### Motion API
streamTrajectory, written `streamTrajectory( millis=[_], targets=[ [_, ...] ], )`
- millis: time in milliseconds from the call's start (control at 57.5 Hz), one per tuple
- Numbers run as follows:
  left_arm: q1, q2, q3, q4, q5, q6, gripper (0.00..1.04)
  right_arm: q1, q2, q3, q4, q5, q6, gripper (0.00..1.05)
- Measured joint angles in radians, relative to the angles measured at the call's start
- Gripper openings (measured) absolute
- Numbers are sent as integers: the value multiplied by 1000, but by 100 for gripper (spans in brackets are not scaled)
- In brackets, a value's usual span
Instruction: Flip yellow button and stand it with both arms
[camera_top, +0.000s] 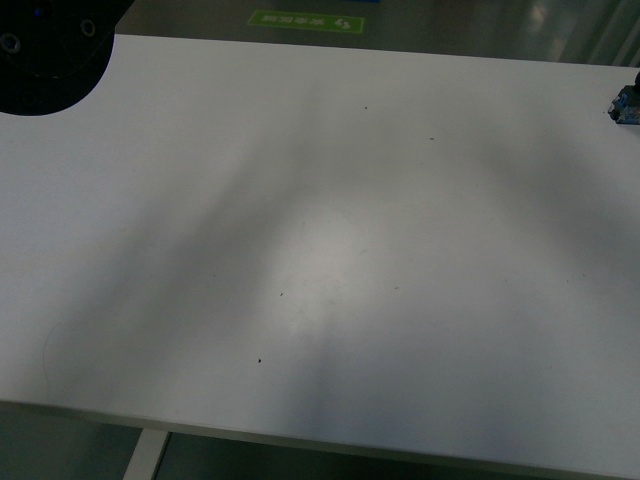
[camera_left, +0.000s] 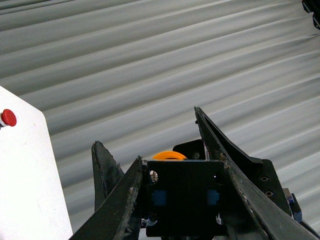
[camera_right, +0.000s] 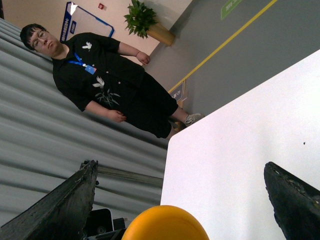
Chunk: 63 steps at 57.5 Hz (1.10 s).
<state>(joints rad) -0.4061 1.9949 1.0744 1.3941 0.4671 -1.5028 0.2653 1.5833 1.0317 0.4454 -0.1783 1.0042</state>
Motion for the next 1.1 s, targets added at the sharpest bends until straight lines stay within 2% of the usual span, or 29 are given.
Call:
streamTrajectory(
  millis=[70, 122, 157, 313, 365, 453, 522, 766, 835, 992, 1096],
  targets=[
    [0, 0, 0, 0, 0, 0, 36, -4, -2, -1, 5, -21, 0, 89],
    [0, 0, 0, 0, 0, 0, 36, -5, -11, -10, 10, -23, -2, 97],
    [0, 0, 0, 0, 0, 0, 36, -8, -18, -18, 16, -32, 0, 99],
    [0, 0, 0, 0, 0, 0, 36, -15, -47, -43, 18, -49, -2, 97],
    [0, 0, 0, 0, 0, 0, 36, -17, -50, -51, 21, -55, -2, 92],
    [0, 0, 0, 0, 0, 0, 36, -18, -50, -56, 22, -52, -5, 95],
    [0, 0, 0, 0, 0, 0, 36, -17, -50, -56, 21, -51, -6, 85],
    [0, 2, -1, 0, -1, -6, 36, 2, -45, -45, 20, -45, -5, 42],
    [0, 3, -1, 0, -2, -26, 35, 3, -45, -43, 23, -45, 12, 38],
    [0, 3, -1, 0, -5, -76, 36, 5, -45, -43, 28, -42, 20, 36],
    [0, 4, -2, 0, -2, -83, 56, 6, -42, -43, 32, -42, 4, 35]
  ],
)
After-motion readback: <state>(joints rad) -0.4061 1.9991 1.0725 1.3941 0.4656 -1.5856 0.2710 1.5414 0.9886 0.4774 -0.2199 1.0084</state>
